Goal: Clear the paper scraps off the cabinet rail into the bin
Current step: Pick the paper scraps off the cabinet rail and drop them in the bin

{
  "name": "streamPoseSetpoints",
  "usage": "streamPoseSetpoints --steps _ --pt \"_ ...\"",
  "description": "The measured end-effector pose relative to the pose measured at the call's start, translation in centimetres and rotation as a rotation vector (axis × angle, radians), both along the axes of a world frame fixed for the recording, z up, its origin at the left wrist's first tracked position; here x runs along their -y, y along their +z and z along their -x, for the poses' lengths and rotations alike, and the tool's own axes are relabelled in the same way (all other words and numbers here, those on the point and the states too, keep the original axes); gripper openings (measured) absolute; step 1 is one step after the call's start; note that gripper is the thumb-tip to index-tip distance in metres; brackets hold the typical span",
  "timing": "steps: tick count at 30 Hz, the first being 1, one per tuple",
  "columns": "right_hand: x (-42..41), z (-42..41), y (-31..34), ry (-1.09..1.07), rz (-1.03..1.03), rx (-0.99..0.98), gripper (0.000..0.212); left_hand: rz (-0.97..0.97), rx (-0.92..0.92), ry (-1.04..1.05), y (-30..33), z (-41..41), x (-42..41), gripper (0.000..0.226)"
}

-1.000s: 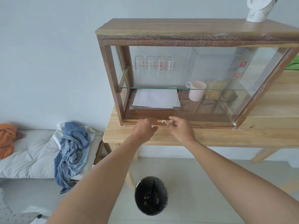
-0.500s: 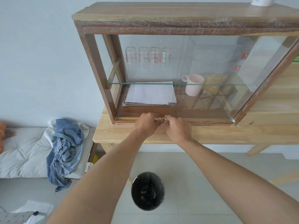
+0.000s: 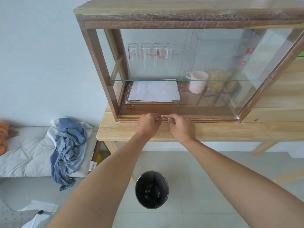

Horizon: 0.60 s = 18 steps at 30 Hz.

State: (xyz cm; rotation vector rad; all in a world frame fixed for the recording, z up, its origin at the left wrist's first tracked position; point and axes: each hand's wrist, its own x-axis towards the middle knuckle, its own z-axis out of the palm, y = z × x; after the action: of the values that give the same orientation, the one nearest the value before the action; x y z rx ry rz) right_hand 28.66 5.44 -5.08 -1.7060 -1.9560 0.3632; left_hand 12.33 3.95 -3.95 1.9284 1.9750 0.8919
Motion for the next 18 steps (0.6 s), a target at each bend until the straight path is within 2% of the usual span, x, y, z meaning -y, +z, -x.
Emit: streamPoseSetpoints --steps 18 --pt "9.6 1.5 -2.1 0.009 0.128 -0.095 0.022 0.156 0.062 0.031 -1.5 3.7 10.4 0.026"
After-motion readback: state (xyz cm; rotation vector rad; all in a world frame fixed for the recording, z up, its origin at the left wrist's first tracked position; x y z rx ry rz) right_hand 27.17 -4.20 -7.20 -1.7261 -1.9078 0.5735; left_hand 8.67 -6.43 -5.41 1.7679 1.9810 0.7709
